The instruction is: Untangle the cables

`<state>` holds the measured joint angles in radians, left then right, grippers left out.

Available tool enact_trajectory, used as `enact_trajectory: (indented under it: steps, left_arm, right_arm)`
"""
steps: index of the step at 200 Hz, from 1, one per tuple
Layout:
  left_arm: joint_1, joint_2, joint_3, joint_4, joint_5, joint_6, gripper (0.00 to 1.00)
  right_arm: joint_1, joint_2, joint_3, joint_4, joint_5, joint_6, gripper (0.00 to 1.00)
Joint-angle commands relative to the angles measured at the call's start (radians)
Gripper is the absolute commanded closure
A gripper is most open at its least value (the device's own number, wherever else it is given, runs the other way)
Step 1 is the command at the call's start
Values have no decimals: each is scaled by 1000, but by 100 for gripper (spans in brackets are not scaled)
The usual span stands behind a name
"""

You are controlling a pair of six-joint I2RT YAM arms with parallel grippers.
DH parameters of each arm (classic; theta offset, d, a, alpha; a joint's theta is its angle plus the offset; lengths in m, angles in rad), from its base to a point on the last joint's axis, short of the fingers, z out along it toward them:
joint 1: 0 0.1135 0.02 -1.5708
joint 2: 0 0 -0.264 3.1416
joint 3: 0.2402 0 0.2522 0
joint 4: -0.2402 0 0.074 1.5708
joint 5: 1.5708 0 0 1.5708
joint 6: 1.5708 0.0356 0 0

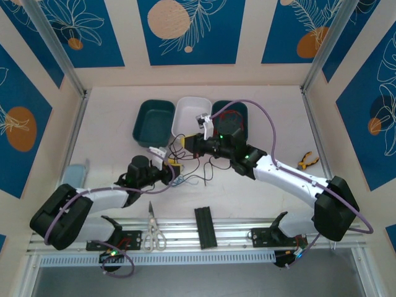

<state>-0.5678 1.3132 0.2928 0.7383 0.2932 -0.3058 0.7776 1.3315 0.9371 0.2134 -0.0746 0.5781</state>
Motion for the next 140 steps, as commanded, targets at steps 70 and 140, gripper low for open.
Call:
enact_trajectory:
  steps: [70, 140]
  left_arm:
    - [-5, -41, -29, -51, -80, -13, 86]
    - [-5, -101, -70, -192, -171, -40, 91]
  right_arm:
    - [-7, -131, 75, -144, 138, -54, 100]
    - [-11, -163, 206, -295, 235, -127, 100]
